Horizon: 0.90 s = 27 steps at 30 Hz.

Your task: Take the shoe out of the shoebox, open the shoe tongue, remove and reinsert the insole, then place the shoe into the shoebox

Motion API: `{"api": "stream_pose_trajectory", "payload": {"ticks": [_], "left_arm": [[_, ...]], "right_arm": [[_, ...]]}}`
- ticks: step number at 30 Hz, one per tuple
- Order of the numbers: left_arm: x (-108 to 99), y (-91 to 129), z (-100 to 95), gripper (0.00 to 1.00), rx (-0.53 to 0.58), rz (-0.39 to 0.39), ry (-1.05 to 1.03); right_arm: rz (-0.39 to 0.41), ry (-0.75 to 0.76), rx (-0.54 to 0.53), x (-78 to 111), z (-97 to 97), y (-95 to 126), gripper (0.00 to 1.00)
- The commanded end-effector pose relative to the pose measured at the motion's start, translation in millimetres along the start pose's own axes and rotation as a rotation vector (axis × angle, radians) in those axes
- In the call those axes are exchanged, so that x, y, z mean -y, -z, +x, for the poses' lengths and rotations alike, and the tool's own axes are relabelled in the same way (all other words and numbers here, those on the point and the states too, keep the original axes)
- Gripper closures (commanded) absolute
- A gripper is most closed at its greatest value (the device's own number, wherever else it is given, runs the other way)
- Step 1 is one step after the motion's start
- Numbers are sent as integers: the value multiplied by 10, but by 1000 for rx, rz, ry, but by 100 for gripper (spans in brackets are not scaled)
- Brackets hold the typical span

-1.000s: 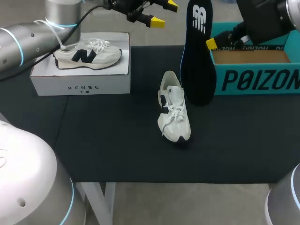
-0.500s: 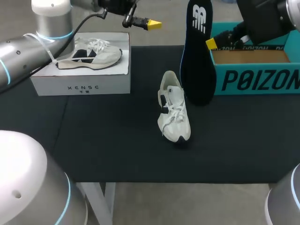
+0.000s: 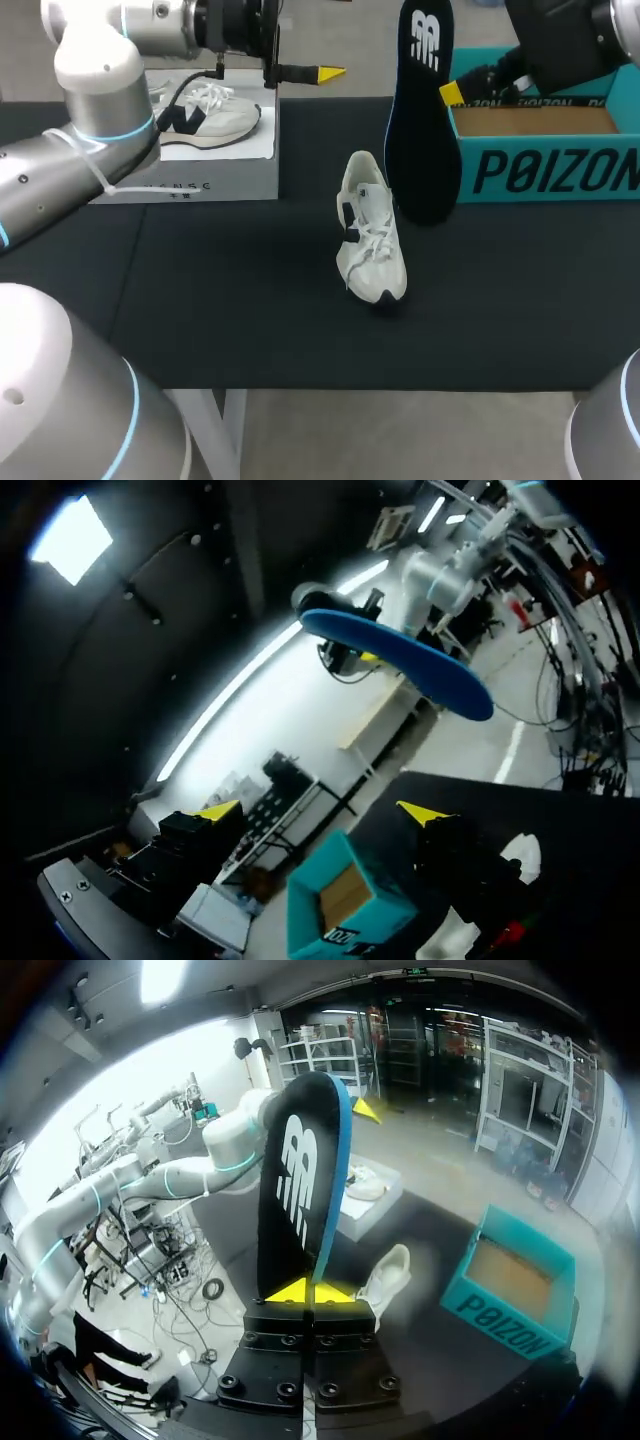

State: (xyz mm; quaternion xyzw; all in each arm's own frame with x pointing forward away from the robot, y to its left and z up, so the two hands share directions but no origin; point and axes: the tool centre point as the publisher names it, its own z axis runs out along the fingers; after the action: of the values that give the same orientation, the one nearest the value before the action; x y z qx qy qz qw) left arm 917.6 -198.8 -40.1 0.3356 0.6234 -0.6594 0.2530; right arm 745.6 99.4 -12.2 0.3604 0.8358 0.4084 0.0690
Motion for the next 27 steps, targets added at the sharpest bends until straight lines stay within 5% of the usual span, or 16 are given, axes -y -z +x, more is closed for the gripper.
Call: {"api": "stream_pose_trajectory", "payload": {"ticks": [1, 10, 17, 22, 27], "left_arm": [[-3, 9, 97, 0, 216, 22, -282], [93, 80, 100, 0, 76, 100, -374], [223, 127, 23, 0, 5, 110, -459], [270, 131, -11, 0, 33, 119, -448], [297, 95, 33, 0, 44, 106, -503]], "right_arm": [[3, -1, 1, -15, -3, -21, 100], [-48, -10, -26, -108, -64, 10, 100], [-55, -83, -205, -234, -272, 46, 100], [12, -121, -273, -227, -395, 25, 100], [-36, -136, -235, -281, -507, 69, 100]]}}
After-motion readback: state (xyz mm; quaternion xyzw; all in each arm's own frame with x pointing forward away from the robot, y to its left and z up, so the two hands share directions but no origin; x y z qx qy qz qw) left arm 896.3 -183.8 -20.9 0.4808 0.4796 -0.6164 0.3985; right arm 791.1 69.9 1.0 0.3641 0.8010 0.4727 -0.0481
